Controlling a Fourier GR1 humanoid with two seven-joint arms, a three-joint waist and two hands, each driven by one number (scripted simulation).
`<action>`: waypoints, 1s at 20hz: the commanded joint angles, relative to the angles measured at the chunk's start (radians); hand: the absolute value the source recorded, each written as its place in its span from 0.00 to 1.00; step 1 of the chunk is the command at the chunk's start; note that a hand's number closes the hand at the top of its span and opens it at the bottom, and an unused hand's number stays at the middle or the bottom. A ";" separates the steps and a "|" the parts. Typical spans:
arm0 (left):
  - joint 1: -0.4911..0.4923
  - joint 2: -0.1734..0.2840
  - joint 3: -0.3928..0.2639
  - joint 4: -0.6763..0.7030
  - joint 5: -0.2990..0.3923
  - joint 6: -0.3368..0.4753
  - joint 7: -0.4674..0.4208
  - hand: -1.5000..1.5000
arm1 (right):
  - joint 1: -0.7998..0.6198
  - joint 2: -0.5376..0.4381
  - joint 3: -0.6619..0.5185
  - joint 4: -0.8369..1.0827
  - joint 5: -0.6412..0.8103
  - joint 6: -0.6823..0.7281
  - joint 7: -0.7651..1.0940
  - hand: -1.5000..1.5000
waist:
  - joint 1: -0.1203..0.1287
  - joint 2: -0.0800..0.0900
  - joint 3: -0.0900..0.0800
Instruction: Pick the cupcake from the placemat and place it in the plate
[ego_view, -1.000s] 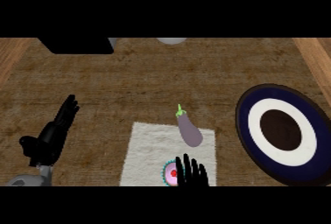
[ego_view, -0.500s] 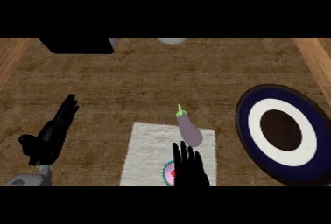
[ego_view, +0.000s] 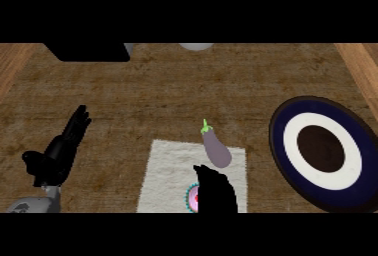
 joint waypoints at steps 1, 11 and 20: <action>-0.003 -0.025 0.016 0.002 -0.023 0.004 0.005 0.50 | -0.012 0.005 0.001 0.113 -0.051 -0.026 -0.085 1.00 | -0.001 0.000 0.000; 0.017 -0.024 0.075 -0.011 -0.019 -0.037 0.015 0.50 | 0.189 -0.277 -0.109 -0.026 -0.048 -0.264 -0.265 1.00 | -0.036 -0.006 0.002; 0.097 -0.029 0.114 0.013 -0.027 0.010 -0.033 0.50 | 0.457 -0.617 -0.523 -0.042 -0.252 -0.606 -0.509 1.00 | -0.145 -0.024 0.008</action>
